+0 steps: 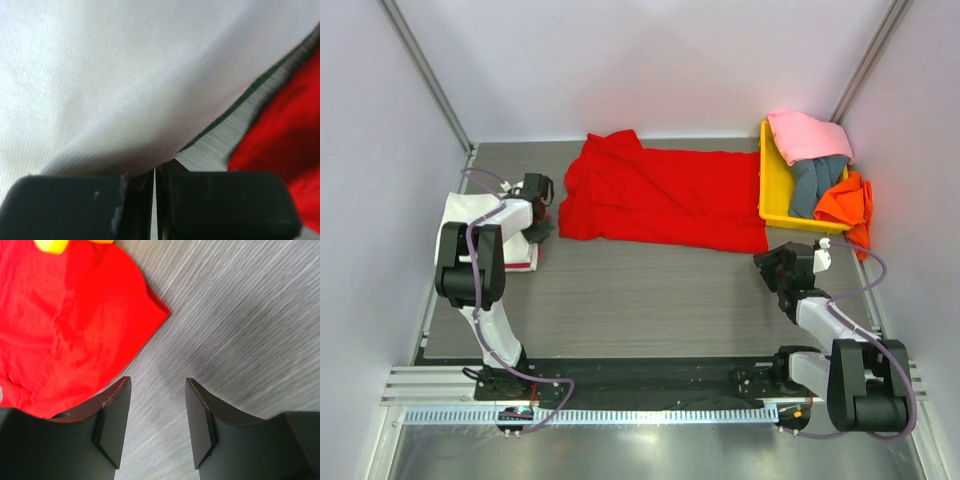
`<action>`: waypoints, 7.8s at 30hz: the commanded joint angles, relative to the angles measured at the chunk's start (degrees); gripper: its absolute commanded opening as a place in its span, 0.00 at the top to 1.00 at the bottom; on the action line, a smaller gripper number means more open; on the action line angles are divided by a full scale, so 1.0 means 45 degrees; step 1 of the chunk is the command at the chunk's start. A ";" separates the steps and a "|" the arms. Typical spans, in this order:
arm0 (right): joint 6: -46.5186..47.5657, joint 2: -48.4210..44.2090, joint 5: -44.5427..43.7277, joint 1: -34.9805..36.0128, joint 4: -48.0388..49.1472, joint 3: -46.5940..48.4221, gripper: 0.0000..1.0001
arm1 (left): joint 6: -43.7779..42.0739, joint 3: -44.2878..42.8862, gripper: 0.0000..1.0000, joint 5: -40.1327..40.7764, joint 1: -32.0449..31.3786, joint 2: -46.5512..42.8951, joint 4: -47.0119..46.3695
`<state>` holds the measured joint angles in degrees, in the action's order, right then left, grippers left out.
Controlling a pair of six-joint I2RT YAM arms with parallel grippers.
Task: Fold and stack the t-shirts
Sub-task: Fold the tshirt
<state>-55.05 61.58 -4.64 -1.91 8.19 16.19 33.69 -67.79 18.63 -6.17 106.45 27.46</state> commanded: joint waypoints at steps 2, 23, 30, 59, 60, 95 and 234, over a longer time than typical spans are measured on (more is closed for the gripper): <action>-0.0794 0.1254 -0.0977 0.0054 0.2457 0.0094 0.47 | 0.0481 -0.0695 1.00 0.0431 0.0804 0.0463 0.0167; -0.1831 0.5259 -0.2036 0.0073 0.4041 0.1343 0.99 | 0.5440 0.5063 0.82 -0.2989 -0.0814 -0.4496 -0.5183; -0.1479 0.3467 -0.1937 0.0073 0.3241 0.0331 0.99 | 0.6828 0.5845 0.59 -0.2735 -0.0874 -0.3755 -0.7972; -0.0386 0.0322 -0.1546 0.0073 -0.2302 0.1306 0.99 | 0.5990 0.6372 1.00 0.0253 -0.0874 -0.5196 -0.6770; -0.0249 0.0048 -0.1585 0.0073 -0.2887 0.1306 0.99 | 0.5951 0.6412 1.00 0.0370 -0.0874 -0.5702 -0.5936; -0.0853 -0.1008 -0.0941 0.0073 -0.4162 0.0603 0.99 | 0.4879 -0.0439 1.00 0.0038 -0.1460 -0.5569 0.0087; 0.6451 1.6274 -0.3050 0.0718 -0.9455 2.2106 0.58 | 0.2181 -0.7668 0.08 -0.2774 0.0317 0.2805 0.0031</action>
<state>-26.85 134.23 -16.56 1.28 -33.10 112.14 44.31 -98.91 3.07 -5.17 118.28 28.40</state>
